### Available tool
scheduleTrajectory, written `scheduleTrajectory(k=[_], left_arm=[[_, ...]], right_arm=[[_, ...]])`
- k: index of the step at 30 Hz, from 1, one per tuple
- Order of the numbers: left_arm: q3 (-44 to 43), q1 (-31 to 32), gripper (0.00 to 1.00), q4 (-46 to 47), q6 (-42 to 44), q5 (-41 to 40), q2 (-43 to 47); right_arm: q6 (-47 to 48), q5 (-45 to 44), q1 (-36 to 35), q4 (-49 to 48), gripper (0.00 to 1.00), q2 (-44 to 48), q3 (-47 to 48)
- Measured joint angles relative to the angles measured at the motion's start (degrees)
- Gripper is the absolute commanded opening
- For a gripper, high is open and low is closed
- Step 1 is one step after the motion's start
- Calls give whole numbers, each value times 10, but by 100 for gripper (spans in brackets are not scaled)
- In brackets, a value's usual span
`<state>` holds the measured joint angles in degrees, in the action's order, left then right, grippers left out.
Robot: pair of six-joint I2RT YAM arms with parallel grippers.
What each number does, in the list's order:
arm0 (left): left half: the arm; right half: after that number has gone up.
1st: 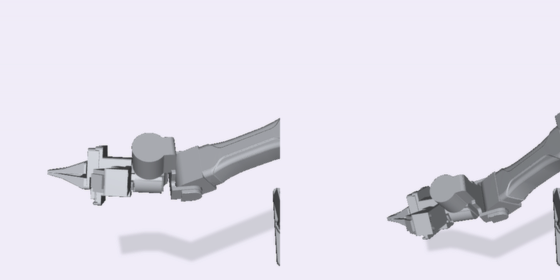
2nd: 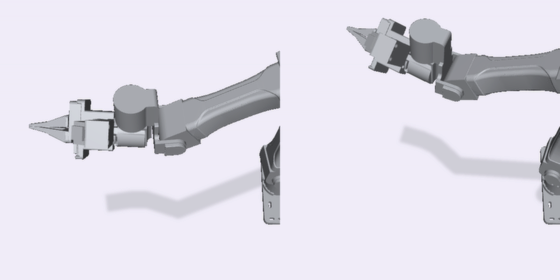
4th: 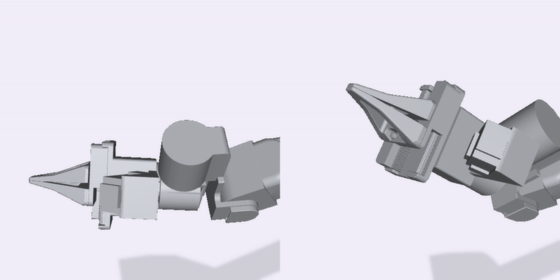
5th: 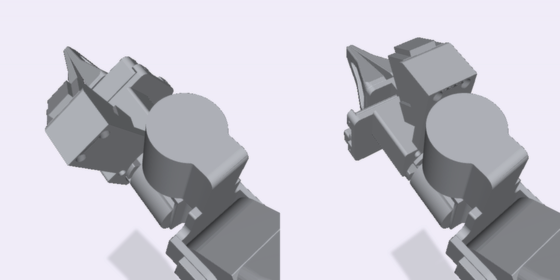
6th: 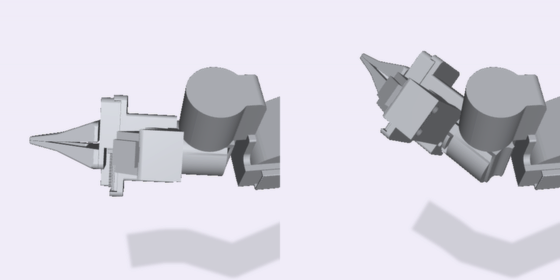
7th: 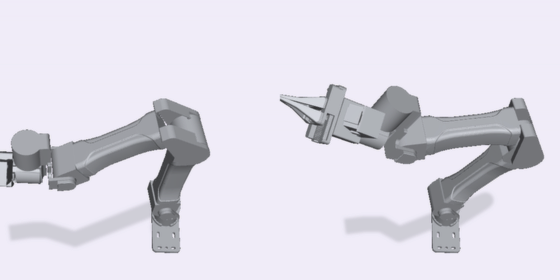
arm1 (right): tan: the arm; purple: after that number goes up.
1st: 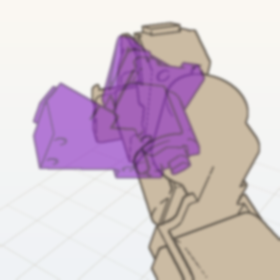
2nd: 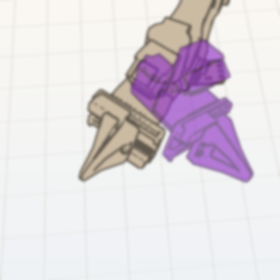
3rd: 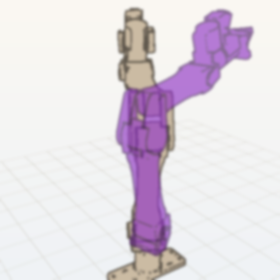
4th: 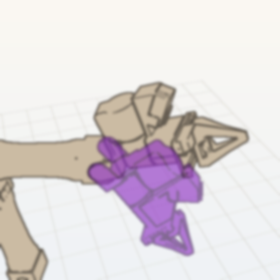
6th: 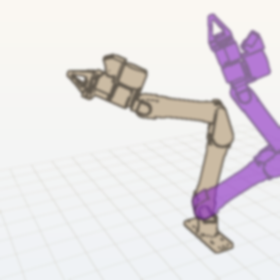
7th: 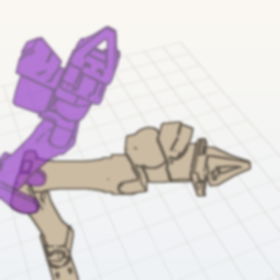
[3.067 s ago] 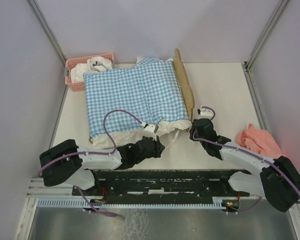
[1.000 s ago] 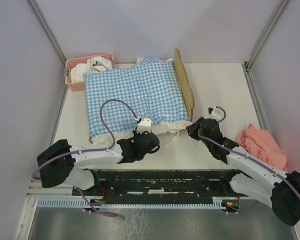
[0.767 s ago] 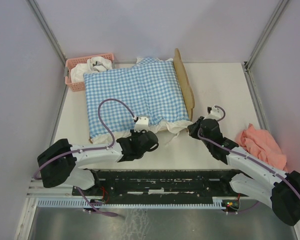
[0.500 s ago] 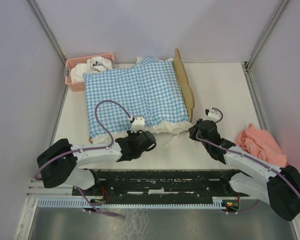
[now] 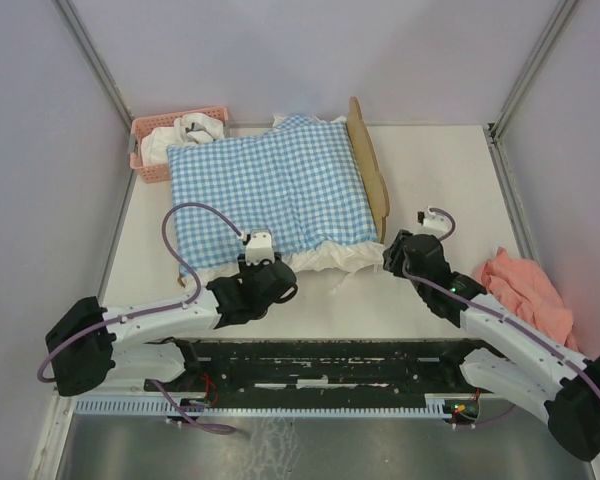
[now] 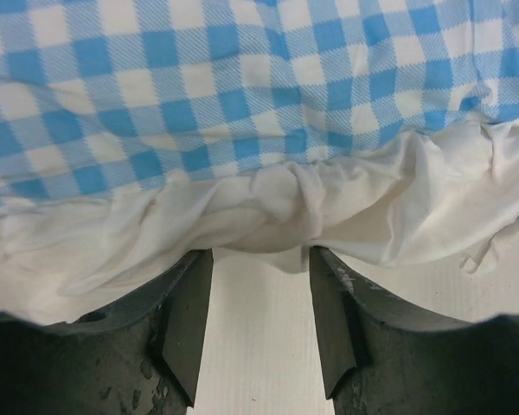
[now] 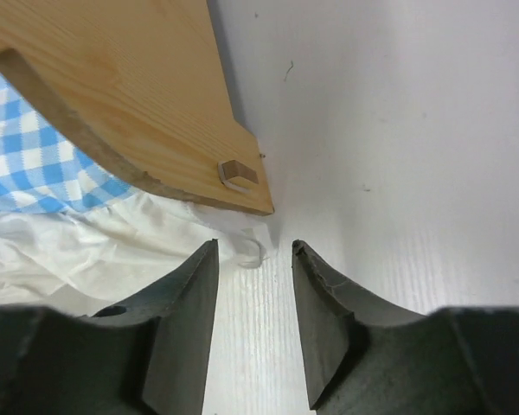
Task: Set up the pet bed
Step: Adjust the mattress on the bed frame.
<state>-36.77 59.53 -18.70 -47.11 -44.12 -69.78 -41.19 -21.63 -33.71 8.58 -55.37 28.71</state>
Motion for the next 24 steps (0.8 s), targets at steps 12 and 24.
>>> scheduleTrajectory(k=[12,24], left_arm=[[-12,-56,63,-97,10,-55,151],[-61,-177,69,-102,122,-60,245]], right_arm=[[56,22,1,140,68,151,88],[68,71,1,147,72,142,129]])
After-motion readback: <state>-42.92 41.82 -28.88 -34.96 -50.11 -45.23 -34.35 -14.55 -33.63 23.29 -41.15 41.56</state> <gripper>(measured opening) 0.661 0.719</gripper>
